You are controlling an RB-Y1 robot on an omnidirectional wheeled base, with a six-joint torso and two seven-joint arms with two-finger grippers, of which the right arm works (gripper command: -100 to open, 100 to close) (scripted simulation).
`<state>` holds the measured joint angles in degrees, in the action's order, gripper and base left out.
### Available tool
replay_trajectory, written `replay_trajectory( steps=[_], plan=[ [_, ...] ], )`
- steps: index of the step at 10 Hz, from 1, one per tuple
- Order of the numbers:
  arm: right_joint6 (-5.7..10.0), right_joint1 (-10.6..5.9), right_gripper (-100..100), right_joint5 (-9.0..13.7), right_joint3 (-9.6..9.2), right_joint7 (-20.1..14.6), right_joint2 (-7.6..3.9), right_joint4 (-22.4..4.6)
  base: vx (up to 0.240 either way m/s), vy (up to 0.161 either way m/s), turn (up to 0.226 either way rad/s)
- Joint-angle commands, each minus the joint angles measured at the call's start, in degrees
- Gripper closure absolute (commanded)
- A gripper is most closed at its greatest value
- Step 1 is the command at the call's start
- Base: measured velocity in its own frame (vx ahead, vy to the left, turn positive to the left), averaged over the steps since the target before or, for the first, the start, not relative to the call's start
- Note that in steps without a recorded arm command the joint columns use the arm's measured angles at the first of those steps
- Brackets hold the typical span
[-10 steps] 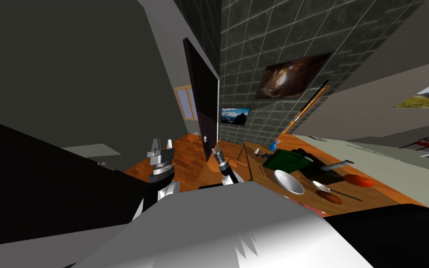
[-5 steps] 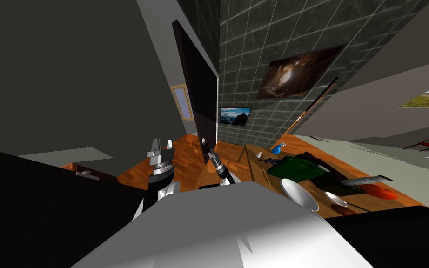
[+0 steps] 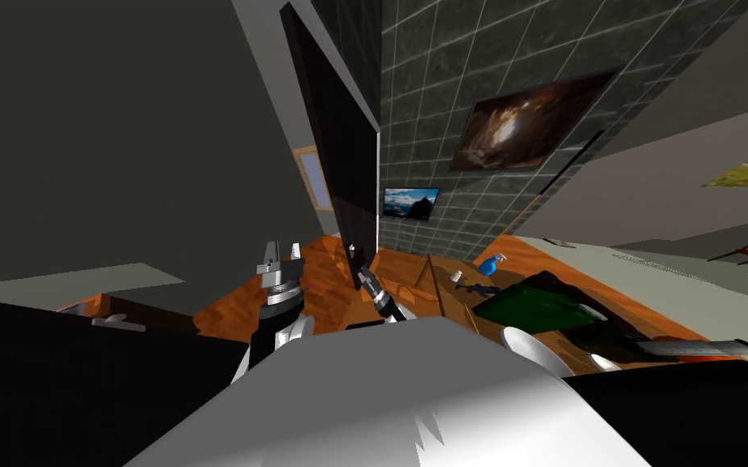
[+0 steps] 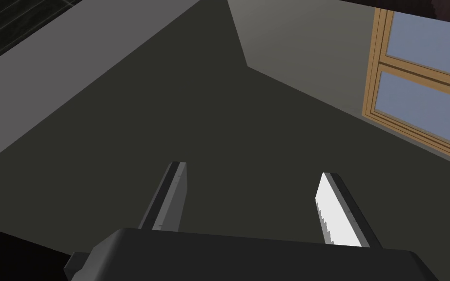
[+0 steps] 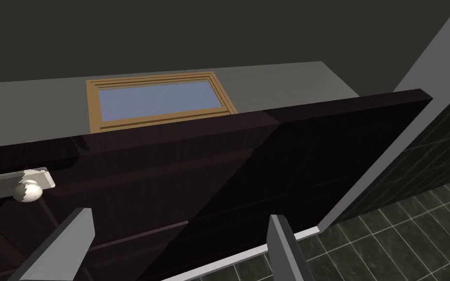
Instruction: Push the door open
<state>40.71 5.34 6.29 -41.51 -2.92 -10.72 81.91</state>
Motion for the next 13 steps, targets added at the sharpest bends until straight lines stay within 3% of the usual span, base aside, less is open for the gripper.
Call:
replay_trajectory(
  steps=[1, 3, 9, 13],
  plan=[
    [0.18, -0.95, -100, 0.0, -2.00, -0.4, -0.38, -1.8, 0.181, -0.056, -0.017],
    [0.62, -2.24, -100, 0.0, -4.54, -0.9, -0.74, -4.6, 0.200, -0.051, -0.012],
    [1.36, -4.39, -100, 0.0, -8.78, -1.6, -1.31, -9.2, 0.135, -0.022, -0.009],
    [2.05, -6.37, -100, -0.1, -12.68, -2.4, -1.81, -13.4, 0.148, -0.033, -0.011]
  ],
)
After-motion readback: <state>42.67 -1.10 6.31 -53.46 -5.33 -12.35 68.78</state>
